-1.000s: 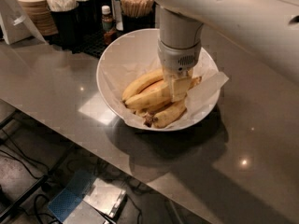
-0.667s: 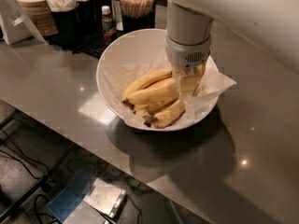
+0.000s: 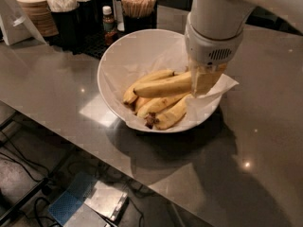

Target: Pick banana from white bowl

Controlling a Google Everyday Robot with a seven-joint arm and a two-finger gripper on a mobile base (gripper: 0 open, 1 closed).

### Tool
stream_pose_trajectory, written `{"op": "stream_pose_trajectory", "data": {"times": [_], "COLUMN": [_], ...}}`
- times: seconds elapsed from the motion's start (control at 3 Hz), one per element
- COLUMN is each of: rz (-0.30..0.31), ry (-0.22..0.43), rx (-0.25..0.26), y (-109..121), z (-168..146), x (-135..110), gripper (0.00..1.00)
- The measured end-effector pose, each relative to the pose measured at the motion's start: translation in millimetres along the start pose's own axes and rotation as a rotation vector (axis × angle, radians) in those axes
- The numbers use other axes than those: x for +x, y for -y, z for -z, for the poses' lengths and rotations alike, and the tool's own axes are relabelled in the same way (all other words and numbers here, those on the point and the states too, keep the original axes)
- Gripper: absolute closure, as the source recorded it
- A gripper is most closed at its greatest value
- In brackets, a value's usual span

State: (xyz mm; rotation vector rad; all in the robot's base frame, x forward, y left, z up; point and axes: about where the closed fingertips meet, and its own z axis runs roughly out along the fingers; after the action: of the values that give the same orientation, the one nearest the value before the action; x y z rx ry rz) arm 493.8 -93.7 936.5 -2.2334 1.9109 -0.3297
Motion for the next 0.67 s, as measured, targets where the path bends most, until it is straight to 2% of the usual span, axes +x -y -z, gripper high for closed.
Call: {"op": "stream_pose_trajectory", "data": {"times": [0.67], "rz": [0.006], "ry": [0.038], "rx": [0.269], "y": [-41.3], "z": [81.4], "x": [-16.5], "gripper": [1.0]}}
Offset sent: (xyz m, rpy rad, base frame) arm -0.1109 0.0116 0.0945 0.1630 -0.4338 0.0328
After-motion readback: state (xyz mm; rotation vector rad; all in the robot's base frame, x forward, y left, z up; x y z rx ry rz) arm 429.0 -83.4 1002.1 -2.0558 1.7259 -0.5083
